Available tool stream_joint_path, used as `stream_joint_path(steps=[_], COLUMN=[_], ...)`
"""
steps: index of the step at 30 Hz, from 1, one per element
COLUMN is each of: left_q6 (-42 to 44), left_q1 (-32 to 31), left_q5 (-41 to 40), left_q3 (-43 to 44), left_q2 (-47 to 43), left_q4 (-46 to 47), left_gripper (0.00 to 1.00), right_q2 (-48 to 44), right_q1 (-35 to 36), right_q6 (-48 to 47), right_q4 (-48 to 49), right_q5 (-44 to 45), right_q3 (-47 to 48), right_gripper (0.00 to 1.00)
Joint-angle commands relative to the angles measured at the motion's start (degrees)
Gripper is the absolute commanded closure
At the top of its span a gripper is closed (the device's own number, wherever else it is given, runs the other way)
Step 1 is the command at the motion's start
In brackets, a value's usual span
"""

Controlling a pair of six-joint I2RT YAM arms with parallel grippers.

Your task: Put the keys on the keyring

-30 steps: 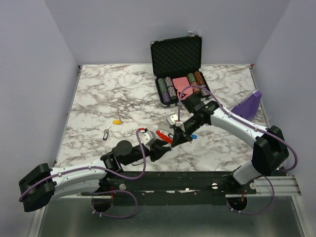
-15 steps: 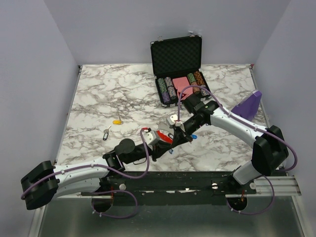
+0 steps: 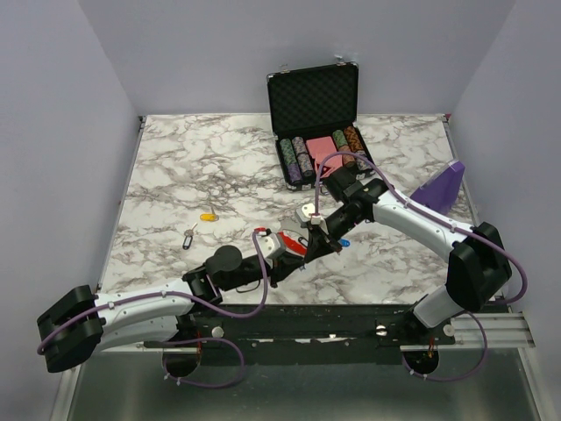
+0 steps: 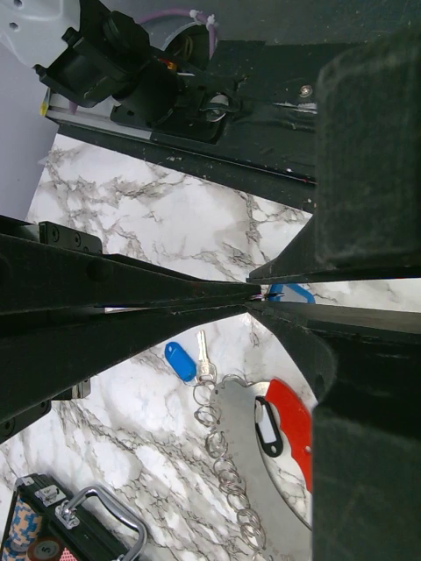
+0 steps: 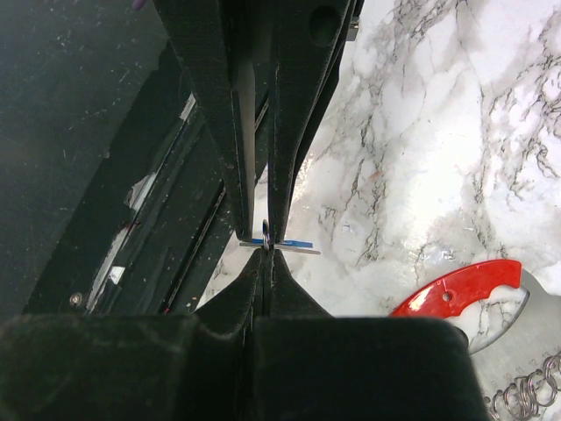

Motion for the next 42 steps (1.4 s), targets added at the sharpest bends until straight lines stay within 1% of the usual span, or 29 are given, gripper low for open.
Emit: stream_joint_path(steps=[1,7,12,15,19,26,29,30,31,32,35,38,40,42], left_q6=[0.8,0.9,0.4,0.4,0.3,0.6,0.7,0.8,0.9,0.9,0.9,-0.4,-1.4,-3.7], left_q1=[0.2,0.3,0.3,0.4,0.6,0.6,0.7,0.7,0.7,0.7,0.8,0.7,0.8,1.0], left_q5=[1.8,2.9,2.6,2.6,2.2,2.6,3.0,3.4,3.6,3.8,3.9,1.1,-0.4,-2.3], left_q3=[1.6,2.4,2.4,2.7,2.6,3.0,3.4,3.5,3.7,3.8,4.0,2.9,0.2,-3.4], left_q2=[0.7,1.5,1.3,1.3,0.7,0.8,1.4,1.6,1.8,1.9,2.1,1.3,-0.4,-2.2], left_q4=[-0.4,-1.1,-1.8,-2.8,-3.7,-4.7,-4.9,-4.9,-5.0,-5.1,-5.4,-4.1,-0.1,5.7], left_gripper=[0.80,0.84,0.97,0.96,0.90,0.89,0.91,0.94,0.98,1.00,1.00,1.00,1.00,1.00], right_q2=[0.8,0.9,0.9,0.8,0.9,0.9,0.8,0.9,0.8,0.9,0.8,0.6,0.7,0.7], right_q1=[0.2,0.3,0.3,0.3,0.3,0.3,0.3,0.3,0.3,0.3,0.3,0.2,0.3,0.2], right_q6=[-0.2,-0.1,-0.2,-0.1,-0.2,-0.1,-0.2,-0.1,0.0,0.0,0.2,1.9,3.2,4.3], right_q4=[-1.0,-1.0,-1.3,-1.3,-1.3,-1.3,-1.3,-1.3,-1.3,-1.3,-1.2,-0.2,0.3,0.5], right_q5=[-0.7,-0.7,-1.0,-1.0,-1.0,-0.9,-0.9,-1.0,-0.9,-1.0,-1.0,-1.7,-2.7,-3.7], right_q3=[1.6,1.6,1.8,1.9,1.9,1.9,1.9,1.9,2.0,1.9,1.9,2.0,2.3,2.6], right_gripper=[0.99,0.99,0.99,0.99,0.99,0.99,0.99,0.99,0.99,0.99,0.99,0.92,0.84,0.72])
